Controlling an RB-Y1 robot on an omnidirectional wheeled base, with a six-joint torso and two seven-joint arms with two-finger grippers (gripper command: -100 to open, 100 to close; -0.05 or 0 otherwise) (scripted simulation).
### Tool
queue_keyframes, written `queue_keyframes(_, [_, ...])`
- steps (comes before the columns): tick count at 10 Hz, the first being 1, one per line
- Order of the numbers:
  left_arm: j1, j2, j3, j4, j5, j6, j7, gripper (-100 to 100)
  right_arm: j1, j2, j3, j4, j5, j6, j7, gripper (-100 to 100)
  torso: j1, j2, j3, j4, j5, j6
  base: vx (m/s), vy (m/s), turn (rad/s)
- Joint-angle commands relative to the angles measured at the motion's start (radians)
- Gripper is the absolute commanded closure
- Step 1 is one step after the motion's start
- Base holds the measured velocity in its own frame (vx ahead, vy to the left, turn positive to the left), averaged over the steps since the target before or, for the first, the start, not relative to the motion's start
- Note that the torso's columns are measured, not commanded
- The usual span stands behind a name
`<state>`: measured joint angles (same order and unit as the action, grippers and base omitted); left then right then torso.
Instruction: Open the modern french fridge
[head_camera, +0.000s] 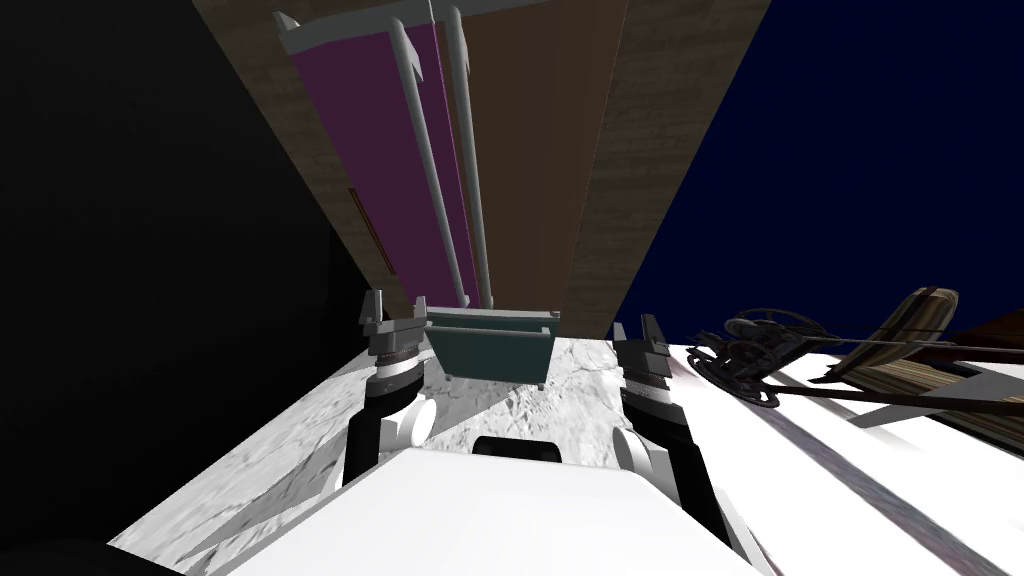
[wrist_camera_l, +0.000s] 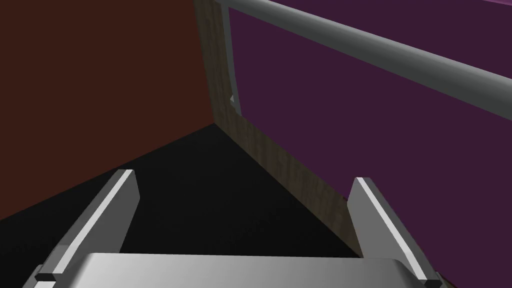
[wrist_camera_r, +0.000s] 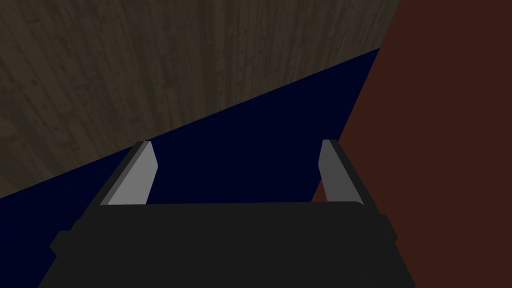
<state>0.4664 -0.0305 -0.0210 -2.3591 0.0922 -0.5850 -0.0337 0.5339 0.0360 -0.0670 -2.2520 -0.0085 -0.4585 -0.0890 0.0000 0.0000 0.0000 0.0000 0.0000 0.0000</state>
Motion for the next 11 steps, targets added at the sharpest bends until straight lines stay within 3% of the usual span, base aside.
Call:
queue_keyframes(1, [0.000, 0.000, 0.000, 0.000, 0.000, 0.000, 0.000, 0, 0.000, 0.000, 0.000, 0.000, 0.000, 0.000, 0.000, 0, 0.000, 0.040, -0.082, 0.041, 0.000, 0.000, 0.000, 0.000, 0.000])
queue_keyframes(9, [0.000, 0.000, 0.000, 0.000, 0.000, 0.000, 0.000, 0, 0.000, 0.000, 0.000, 0.000, 0.000, 0.000, 0.000, 0, 0.000, 0.618, -1.234, 0.617, 0.000, 0.000, 0.000, 0.000, 0.000])
queue_keyframes(10, [-0.002, 0.036, -0.001, 0.007, 0.000, -0.007, 0.001, -100, 0.000, 0.000, 0.000, 0.000, 0.000, 0.000, 0.000, 0, 0.000, 0.691, -1.382, 0.691, 0.000, 0.000, 0.015, -0.001, -0.012])
queue_keyframes(11, [-0.005, 0.061, -0.002, 0.015, 0.000, -0.014, 0.003, -100, 0.000, 0.000, 0.000, 0.000, 0.000, 0.000, 0.000, 0, 0.000, 0.725, -1.451, 0.724, 0.000, 0.000, 0.028, -0.001, -0.020])
